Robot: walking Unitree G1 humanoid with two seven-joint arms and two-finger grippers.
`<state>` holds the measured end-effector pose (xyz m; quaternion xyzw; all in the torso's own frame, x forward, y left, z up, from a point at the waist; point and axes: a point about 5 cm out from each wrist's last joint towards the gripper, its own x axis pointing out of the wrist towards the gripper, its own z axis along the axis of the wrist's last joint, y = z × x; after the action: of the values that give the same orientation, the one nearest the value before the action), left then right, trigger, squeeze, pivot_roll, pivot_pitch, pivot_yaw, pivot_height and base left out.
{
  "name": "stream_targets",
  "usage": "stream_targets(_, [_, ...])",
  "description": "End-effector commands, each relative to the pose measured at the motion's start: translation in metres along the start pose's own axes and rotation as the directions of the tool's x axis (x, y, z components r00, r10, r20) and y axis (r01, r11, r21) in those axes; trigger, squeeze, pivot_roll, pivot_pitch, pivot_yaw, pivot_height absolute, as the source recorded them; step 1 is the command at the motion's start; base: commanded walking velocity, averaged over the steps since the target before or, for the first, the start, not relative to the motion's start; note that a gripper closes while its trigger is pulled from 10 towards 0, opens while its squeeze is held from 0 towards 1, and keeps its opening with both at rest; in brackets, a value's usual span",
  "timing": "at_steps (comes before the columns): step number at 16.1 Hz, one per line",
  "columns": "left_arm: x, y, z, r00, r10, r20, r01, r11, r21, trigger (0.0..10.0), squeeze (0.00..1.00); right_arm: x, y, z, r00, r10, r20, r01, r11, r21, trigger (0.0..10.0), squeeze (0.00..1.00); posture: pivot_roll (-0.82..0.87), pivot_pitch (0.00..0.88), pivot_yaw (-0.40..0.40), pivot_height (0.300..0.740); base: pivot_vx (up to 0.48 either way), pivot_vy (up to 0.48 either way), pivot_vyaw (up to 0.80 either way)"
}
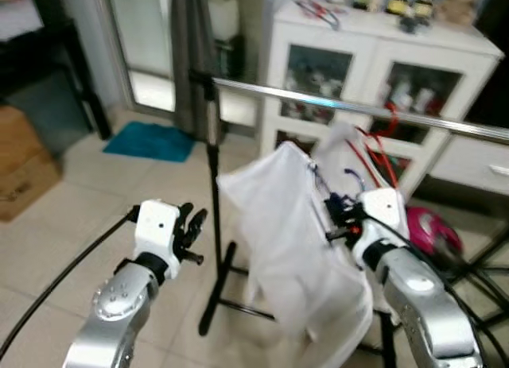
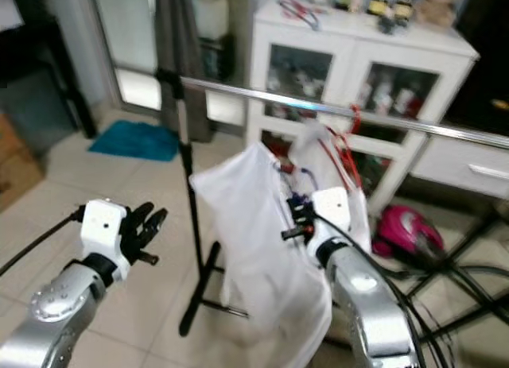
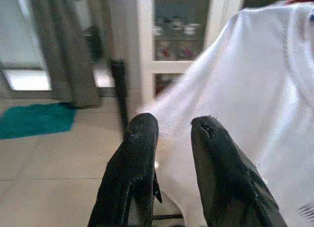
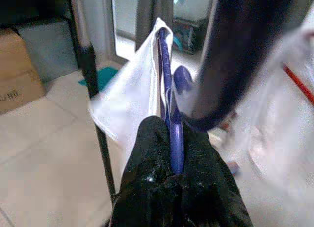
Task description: Hang hanger
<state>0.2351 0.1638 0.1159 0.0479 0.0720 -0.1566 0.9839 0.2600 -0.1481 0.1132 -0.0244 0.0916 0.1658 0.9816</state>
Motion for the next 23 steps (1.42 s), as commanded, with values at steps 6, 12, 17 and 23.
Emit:
stream_targets(6, [0.001, 0.005, 0.003, 1.0, -0.015, 0.001, 0.015, 0.999, 0.031, 10.0, 0.0, 0.006, 0.0, 0.024, 0.998, -0.043, 0.053, 0.042, 0.999, 0.014, 10.0, 0.0, 0.05, 0.0, -0.041, 0.74, 0.359, 0.0, 0.0])
stream_targets(12, [0.006, 0.003, 0.01, 0.996, -0.081, 0.023, 0.079, 0.994, 0.076, 10.0, 0.0, 0.01, -0.009, 0.047, 0.985, -0.128, 0.113, 0.123, 0.991, 0.049, 10.0, 0.0, 0.05, 0.0, -0.028, 0.74, 0.284, 0.0, 0.0])
stream_targets(17, [0.002, -0.022, 0.033, 0.907, -0.408, 0.105, 0.4, 0.912, 0.093, 10.0, 0.0, 0.025, -0.007, 0.059, 0.987, -0.125, 0.101, 0.123, 0.992, 0.025, 10.0, 0.0, 0.05, 0.0, -0.037, 0.74, 0.0, 0.0, 0.0])
stream_targets(23, [0.001, -0.032, 0.052, 0.798, -0.595, 0.093, 0.578, 0.8, 0.16, 10.0, 0.0, 0.068, -0.015, 0.066, 0.979, -0.205, -0.025, 0.206, 0.977, 0.048, 10.0, 0.0, 0.05, 0.0, -0.029, 0.74, 0.0, 0.0, 0.0])
